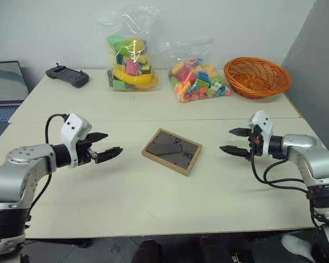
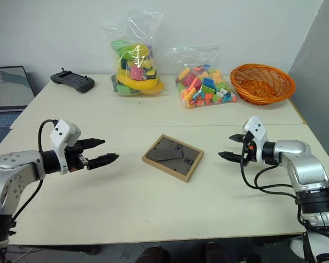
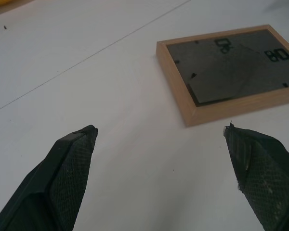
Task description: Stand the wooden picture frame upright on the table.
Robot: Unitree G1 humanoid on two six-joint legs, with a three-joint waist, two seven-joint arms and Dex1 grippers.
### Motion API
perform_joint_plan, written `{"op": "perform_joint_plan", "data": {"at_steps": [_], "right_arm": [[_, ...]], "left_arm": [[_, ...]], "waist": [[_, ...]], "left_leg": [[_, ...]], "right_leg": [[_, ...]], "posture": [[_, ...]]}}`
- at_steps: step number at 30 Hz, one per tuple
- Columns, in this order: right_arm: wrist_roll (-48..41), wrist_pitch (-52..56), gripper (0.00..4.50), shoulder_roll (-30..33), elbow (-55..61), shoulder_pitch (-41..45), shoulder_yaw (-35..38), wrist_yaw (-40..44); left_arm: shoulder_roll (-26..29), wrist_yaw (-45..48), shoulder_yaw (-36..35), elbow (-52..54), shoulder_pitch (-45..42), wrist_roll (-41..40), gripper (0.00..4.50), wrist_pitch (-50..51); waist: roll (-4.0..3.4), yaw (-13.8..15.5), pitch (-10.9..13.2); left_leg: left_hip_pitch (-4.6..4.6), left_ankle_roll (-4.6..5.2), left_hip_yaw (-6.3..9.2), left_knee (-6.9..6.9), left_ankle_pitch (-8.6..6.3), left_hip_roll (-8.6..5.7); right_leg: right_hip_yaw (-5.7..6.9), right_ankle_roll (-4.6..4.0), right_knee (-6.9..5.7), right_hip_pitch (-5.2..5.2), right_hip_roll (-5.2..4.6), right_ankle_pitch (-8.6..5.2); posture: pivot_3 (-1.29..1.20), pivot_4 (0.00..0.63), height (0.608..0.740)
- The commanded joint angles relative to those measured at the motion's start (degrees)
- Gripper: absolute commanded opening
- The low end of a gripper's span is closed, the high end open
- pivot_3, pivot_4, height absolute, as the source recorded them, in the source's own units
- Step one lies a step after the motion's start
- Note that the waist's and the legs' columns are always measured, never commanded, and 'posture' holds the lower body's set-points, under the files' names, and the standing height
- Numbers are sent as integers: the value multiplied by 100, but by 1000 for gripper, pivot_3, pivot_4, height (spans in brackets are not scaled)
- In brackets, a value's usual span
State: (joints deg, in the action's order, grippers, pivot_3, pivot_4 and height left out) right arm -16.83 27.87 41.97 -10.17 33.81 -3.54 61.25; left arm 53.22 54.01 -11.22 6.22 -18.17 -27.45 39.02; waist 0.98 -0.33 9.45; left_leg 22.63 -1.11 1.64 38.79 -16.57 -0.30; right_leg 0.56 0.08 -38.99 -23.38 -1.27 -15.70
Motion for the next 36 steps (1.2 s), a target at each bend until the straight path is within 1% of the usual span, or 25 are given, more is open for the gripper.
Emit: {"op": "perform_joint_plan", "data": {"at_steps": [1, 4, 7, 11, 13, 14, 17, 19, 21, 23, 24, 27, 31, 32, 36], "right_arm": [[148, -364, 4466, 44, -215, 265, 4, 118], [70, -269, 4466, -14, -236, 372, 30, 191], [208, -480, 4466, -24, -447, 481, -21, 236], [417, -693, 4466, -249, -829, 730, -60, -35], [588, -926, 4500, -398, -1086, 922, -115, -169], [641, -1001, 4500, -439, -1182, 984, -131, -186], [833, -1333, 3976, -660, -1737, 1318, -211, -270], [1064, -1588, 3406, -975, -2190, 1650, -343, -512], [1346, -1917, 2889, -1287, -2703, 1967, -489, -784], [1606, -2299, 2305, -1469, -3129, 2158, -651, -876], [1692, -2458, 2016, -1557, -3324, 2226, -716, -883], [1974, -2880, 1310, -1837, -3945, 2368, -902, -1039], [2200, -3265, 267, -2059, -4394, 2451, -1010, -1096], [2224, -3323, 39, -2101, -4465, 2453, -1023, -1059], [2252, -3354, 39, -2257, -4416, 2285, -1074, -861]], "left_arm": [[35, -43, 95, -11, -132, 240, 4500, -322], [7, -101, 26, 86, -153, 183, 4500, -209], [-33, -208, -16, 248, -100, 151, 4500, -133], [-316, -427, -55, 607, 193, 20, 4500, -37], [-463, -611, -148, 819, 363, -14, 4132, 0], [-511, -671, -190, 880, 400, -39, 4017, 19], [-675, -833, -279, 1190, 583, -158, 3347, 103], [-835, -1076, -282, 1306, 674, -98, 2801, 63], [-965, -1217, -264, 1468, 829, -94, 2399, 79], [-1090, -1377, -210, 1569, 955, -30, 1866, 75], [-1163, -1448, -137, 1623, 1037, 15, 1574, 54], [-1467, -1722, 157, 1638, 1324, 261, 949, -115], [-1715, -1906, 435, 1492, 1432, 558, 31, -384], [-1810, -2005, 505, 1422, 1389, 636, 0, -428], [-2290, -2465, 1004, 927, 1181, 1144, 0, -674]], "waist": [[0, 1, 0], [0, 3, 0], [0, 3, 0], [0, 3, 0], [0, -10, 0], [0, -15, 0], [0, -14, 0], [0, -14, 0], [0, -36, 0], [0, -66, 0], [0, -76, 0], [0, -62, -1], [1, -49, 0], [1, -49, -1], [-1, -54, -3]], "left_leg": [[0, 0, 0, 0, 0, 0], [3, 0, 0, 1, 0, 1], [3, 0, 0, 1, 0, 1], [3, 0, -1, 2, 0, 1], [3, -1, -3, 2, 0, 1], [4, -1, -3, 2, 1, 3], [7, -2, -5, 2, 1, 5], [7, -2, -7, 2, 1, 4], [6, -2, -10, 2, 1, 4], [3, -4, -13, 2, 2, 5], [5, -5, -12, 1, 3, 7], [10, -6, -14, 3, 4, 5], [10, -5, -16, 5, 3, 0], [9, -5, -15, 5, 3, 0], [5, -5, -15, 5, 3, 0]], "right_leg": [[0, 0, 0, 0, 0, 0], [-1, 0, 0, -1, 0, 0], [-1, 0, 0, -1, 0, 0], [-1, 0, 0, -1, -1, 0], [-5, 0, -2, -3, -1, 0], [-5, 0, -2, -4, -1, 0], [-3, 0, -4, -9, 0, 0], [-5, -1, -3, -8, -1, 1], [-6, -1, -3, -8, -2, 1], [-9, -1, -6, -9, -1, 1], [-7, -1, -5, -9, -1, 1], [-6, -1, 0, -9, -5, 1], [-6, 0, -2, -7, -10, 1], [-5, -1, -4, -7, -10, 1], [-5, -1, -6, -6, -10, 1]], "posture": [[0, 150, 740], [0, 150, 740], [0, 150, 740], [0, 150, 740], [0, 150, 740], [0, 150, 740], [0, 150, 740], [0, 150, 740], [0, 150, 740], [0, 150, 740], [0, 150, 740], [0, 150, 740], [0, 150, 740], [0, 150, 740], [0, 150, 740]]}}
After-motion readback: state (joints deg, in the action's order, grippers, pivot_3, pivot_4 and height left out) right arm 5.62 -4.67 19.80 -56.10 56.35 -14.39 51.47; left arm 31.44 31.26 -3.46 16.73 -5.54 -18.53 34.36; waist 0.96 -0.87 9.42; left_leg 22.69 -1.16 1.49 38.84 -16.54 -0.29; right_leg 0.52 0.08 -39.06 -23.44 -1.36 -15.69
